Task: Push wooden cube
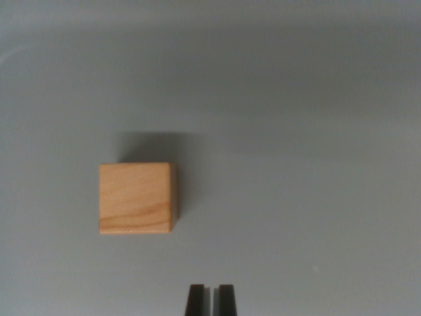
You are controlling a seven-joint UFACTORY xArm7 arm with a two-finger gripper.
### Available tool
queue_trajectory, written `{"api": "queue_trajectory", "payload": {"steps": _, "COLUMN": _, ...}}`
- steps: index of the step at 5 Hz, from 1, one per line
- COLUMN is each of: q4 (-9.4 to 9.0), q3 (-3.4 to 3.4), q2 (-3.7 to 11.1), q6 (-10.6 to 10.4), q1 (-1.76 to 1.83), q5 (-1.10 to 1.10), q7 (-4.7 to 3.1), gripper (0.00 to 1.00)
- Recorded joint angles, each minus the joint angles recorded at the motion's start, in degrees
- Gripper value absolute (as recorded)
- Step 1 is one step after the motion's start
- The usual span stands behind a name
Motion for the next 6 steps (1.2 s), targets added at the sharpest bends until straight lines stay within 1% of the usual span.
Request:
{"api": "queue_trajectory", "payload": {"steps": 1, "q4": -1.82, "q3": 0.33, "q2": 0.85, "q6": -2.6, "q1": 0.40, "q5": 0.00, "q7": 0.44, "gripper": 0.00}}
{"api": "queue_trajectory", "payload": {"steps": 2, "q4": -1.82, "q3": 0.33, "q2": 0.85, "q6": -2.6, "q1": 0.40, "q5": 0.00, "q7": 0.44, "gripper": 0.00}}
{"api": "queue_trajectory", "payload": {"steps": 3, "q4": -3.59, "q3": 0.65, "q2": 1.68, "q6": -5.1, "q1": 0.79, "q5": 0.01, "q7": 0.87, "gripper": 0.00}}
{"api": "queue_trajectory", "payload": {"steps": 4, "q4": -3.59, "q3": 0.65, "q2": 1.68, "q6": -5.1, "q1": 0.79, "q5": 0.01, "q7": 0.87, "gripper": 0.00}}
{"api": "queue_trajectory", "payload": {"steps": 5, "q4": -5.21, "q3": 0.95, "q2": 2.43, "q6": -7.5, "q1": 1.15, "q5": 0.01, "q7": 1.27, "gripper": 0.00}}
{"api": "queue_trajectory", "payload": {"steps": 6, "q4": -5.21, "q3": 0.95, "q2": 2.43, "q6": -7.5, "q1": 1.15, "q5": 0.01, "q7": 1.27, "gripper": 0.00}}
